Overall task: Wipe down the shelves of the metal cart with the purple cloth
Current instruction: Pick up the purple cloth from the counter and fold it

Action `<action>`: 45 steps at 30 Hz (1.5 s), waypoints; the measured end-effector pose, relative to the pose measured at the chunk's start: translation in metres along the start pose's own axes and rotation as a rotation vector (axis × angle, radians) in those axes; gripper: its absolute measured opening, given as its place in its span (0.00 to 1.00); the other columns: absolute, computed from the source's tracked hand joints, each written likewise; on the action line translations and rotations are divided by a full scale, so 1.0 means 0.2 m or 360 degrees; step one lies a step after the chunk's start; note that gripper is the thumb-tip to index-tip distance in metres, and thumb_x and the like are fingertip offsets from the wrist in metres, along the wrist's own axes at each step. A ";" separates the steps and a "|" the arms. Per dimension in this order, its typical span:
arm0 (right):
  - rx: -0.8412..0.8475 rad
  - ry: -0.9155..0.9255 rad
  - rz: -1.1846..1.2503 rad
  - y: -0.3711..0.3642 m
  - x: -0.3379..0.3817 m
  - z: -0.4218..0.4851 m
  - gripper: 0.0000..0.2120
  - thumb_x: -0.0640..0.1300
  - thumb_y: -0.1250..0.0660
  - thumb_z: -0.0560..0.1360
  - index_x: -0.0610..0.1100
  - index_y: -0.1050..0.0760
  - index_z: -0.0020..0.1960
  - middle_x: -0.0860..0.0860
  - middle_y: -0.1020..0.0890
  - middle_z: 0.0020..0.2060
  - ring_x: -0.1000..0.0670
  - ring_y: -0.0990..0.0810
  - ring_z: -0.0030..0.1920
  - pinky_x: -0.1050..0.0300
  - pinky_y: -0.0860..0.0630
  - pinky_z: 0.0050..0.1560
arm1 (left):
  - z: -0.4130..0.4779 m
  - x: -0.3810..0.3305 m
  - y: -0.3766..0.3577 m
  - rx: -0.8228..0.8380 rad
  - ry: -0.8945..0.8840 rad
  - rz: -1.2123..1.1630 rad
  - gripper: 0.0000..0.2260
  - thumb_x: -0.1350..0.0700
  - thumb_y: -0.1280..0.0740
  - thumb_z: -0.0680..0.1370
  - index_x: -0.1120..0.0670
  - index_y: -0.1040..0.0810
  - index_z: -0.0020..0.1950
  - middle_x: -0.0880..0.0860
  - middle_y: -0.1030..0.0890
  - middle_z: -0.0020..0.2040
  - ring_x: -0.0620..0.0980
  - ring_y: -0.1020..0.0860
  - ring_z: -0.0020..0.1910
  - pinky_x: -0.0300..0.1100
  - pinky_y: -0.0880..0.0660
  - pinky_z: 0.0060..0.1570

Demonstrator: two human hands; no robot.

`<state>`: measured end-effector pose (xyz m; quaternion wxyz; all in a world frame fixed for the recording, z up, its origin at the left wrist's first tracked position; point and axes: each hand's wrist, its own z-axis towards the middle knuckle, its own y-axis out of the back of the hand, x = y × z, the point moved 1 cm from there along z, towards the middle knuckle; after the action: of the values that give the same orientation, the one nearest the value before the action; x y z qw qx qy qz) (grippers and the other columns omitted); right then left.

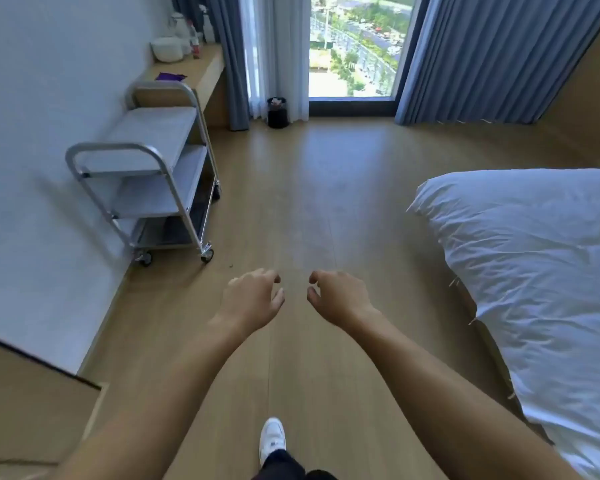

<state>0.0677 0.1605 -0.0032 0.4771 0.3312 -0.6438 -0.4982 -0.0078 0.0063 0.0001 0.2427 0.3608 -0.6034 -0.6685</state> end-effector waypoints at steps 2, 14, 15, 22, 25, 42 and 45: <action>-0.0065 0.0007 0.0031 0.00 0.01 0.14 0.13 0.53 0.41 0.77 0.49 0.23 0.55 0.51 0.18 0.51 0.47 0.20 0.52 0.54 0.25 0.47 | 0.13 0.09 0.02 -0.0108 -0.0007 -0.0089 0.14 0.46 0.38 0.78 0.50 0.21 0.58 0.47 0.18 0.53 0.49 0.20 0.53 0.45 0.25 0.50; -0.0103 -0.0039 0.0101 0.04 -0.11 1.15 0.13 0.54 0.40 0.78 0.51 0.23 0.57 0.55 0.19 0.52 0.51 0.21 0.53 0.58 0.30 0.43 | 1.19 0.35 -0.01 -0.0056 -0.0163 -0.0059 0.13 0.46 0.38 0.78 0.50 0.21 0.56 0.47 0.18 0.51 0.51 0.20 0.51 0.45 0.26 0.48; -0.0103 -0.0039 0.0100 0.04 -0.15 1.27 0.13 0.54 0.40 0.78 0.51 0.23 0.57 0.55 0.19 0.52 0.50 0.21 0.53 0.57 0.29 0.43 | 1.31 0.36 -0.03 -0.0040 -0.0161 -0.0044 0.13 0.46 0.38 0.78 0.50 0.21 0.56 0.47 0.18 0.52 0.51 0.20 0.51 0.45 0.26 0.48; -0.0071 0.0007 0.0091 0.17 -0.42 2.21 0.13 0.54 0.40 0.78 0.50 0.23 0.57 0.54 0.18 0.52 0.50 0.21 0.53 0.55 0.26 0.46 | 2.23 0.39 -0.03 -0.0033 -0.0072 -0.0008 0.13 0.46 0.39 0.79 0.50 0.21 0.56 0.48 0.19 0.53 0.52 0.21 0.52 0.44 0.28 0.48; -0.0024 0.0031 0.0102 0.27 -0.50 2.58 0.13 0.54 0.40 0.78 0.50 0.23 0.57 0.54 0.18 0.52 0.50 0.21 0.53 0.54 0.25 0.47 | 2.56 0.41 0.04 -0.0029 -0.0014 -0.0004 0.13 0.45 0.39 0.79 0.50 0.22 0.56 0.47 0.19 0.52 0.51 0.21 0.51 0.44 0.27 0.47; 0.0070 0.0051 0.0201 0.32 -0.63 4.42 0.09 0.51 0.40 0.77 0.52 0.21 0.50 0.56 0.17 0.44 0.51 0.19 0.45 0.56 0.24 0.43 | 4.21 0.96 -0.09 -0.0019 0.0179 -0.0105 0.12 0.47 0.39 0.79 0.50 0.22 0.58 0.47 0.19 0.52 0.49 0.19 0.48 0.46 0.23 0.45; 0.0076 0.0040 0.0191 0.36 -0.61 4.78 0.10 0.52 0.40 0.77 0.51 0.21 0.50 0.56 0.16 0.45 0.51 0.19 0.45 0.54 0.22 0.45 | 4.58 1.08 -0.07 0.0018 0.0218 -0.0129 0.12 0.47 0.40 0.79 0.49 0.22 0.56 0.47 0.19 0.51 0.49 0.19 0.48 0.45 0.23 0.45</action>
<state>-0.7928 0.6017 -0.0146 0.5062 0.3096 -0.6680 -0.4490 -0.8500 0.4229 -0.0431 0.2541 0.4313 -0.5740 -0.6481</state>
